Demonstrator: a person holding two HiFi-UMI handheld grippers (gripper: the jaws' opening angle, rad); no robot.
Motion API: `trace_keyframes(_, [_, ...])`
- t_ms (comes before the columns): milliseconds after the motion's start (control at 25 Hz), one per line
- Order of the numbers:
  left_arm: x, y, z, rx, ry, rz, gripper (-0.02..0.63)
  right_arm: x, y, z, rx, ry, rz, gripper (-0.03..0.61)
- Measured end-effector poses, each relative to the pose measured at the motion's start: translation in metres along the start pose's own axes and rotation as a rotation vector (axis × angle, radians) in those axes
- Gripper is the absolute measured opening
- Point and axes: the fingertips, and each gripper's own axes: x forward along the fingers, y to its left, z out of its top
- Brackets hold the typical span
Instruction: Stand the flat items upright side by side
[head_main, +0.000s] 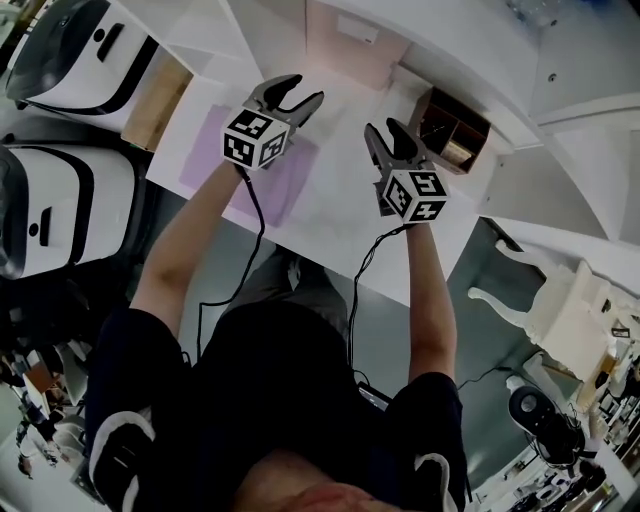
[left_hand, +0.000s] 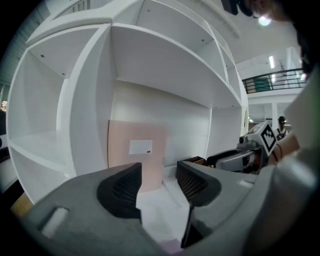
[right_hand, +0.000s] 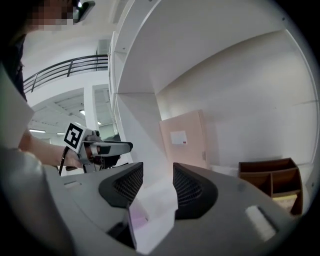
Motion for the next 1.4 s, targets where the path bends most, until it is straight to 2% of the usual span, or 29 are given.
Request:
trace_keyframes(280, [-0.048, 0.004, -0.017, -0.109, 0.039, -0.009, 0.256, -0.014, 0.04, -0.036, 0.135, 0.065, 0.084, 0.209])
trace_keyframes(520, [-0.091, 0.025, -0.04, -0.142, 0.095, 0.051, 0.264, -0.022, 0.073, -0.082, 0.254, 0.146, 0.136, 0.224])
trace_keyframes(760, [-0.127, 0.043, -0.082, -0.141, 0.202, 0.103, 0.298, -0.024, 0.092, -0.12, 0.344, 0.204, 0.156, 0.225])
trace_keyframes(920, [-0.148, 0.063, -0.116, -0.198, 0.265, 0.165, 0.299, -0.022, 0.101, -0.143, 0.43, 0.245, 0.175, 0.233])
trace_keyframes(1160, [-0.172, 0.1, -0.166, -0.229, 0.389, 0.212, 0.328, -0.012, 0.111, -0.178, 0.527, 0.303, 0.16, 0.245])
trace_keyframes(1400, [-0.18, 0.138, -0.193, -0.206, 0.459, 0.215, 0.331, 0.002, 0.12, -0.194, 0.527, 0.321, 0.111, 0.249])
